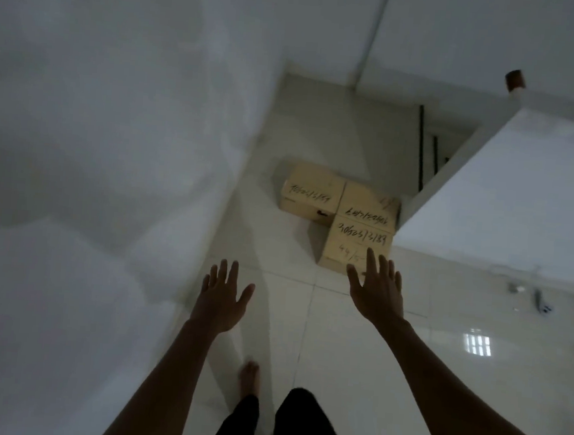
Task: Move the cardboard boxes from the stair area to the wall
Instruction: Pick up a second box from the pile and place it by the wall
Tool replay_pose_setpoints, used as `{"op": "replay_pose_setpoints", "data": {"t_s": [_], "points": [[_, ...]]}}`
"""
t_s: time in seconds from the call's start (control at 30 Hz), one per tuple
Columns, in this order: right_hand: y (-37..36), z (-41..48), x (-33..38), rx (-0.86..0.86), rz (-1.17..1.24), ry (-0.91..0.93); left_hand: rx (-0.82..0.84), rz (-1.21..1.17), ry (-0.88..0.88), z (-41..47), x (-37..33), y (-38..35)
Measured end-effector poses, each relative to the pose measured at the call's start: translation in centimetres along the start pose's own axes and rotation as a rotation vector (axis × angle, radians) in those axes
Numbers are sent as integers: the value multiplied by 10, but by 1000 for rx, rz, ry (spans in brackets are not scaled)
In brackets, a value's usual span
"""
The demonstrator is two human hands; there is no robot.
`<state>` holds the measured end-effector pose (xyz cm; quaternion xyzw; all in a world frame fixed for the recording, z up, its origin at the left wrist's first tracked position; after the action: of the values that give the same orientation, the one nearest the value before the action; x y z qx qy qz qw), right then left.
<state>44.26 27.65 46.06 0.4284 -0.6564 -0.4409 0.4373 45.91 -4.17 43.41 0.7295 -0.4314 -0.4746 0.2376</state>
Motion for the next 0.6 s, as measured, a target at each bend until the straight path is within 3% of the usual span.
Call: {"op": "replay_pose_setpoints", "data": {"t_s": [0.33, 0.6], "points": [[6, 129, -88, 36, 49, -235, 159, 54, -71, 162, -93, -30], [-21, 264, -145, 100, 163, -304, 233, -51, 12, 296, -176, -80]]}}
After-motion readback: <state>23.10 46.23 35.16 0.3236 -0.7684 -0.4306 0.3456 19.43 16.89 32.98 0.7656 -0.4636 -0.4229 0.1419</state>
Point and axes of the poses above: each hand's wrist, its own z-axis towards the middle knuckle, its own y-axis out of the back of the hand, x = y × z, the point moved 9 cm from there along z, towards the middle knuckle, and after that the axes turned 7 degrees about -z, right-handed, at the moved point
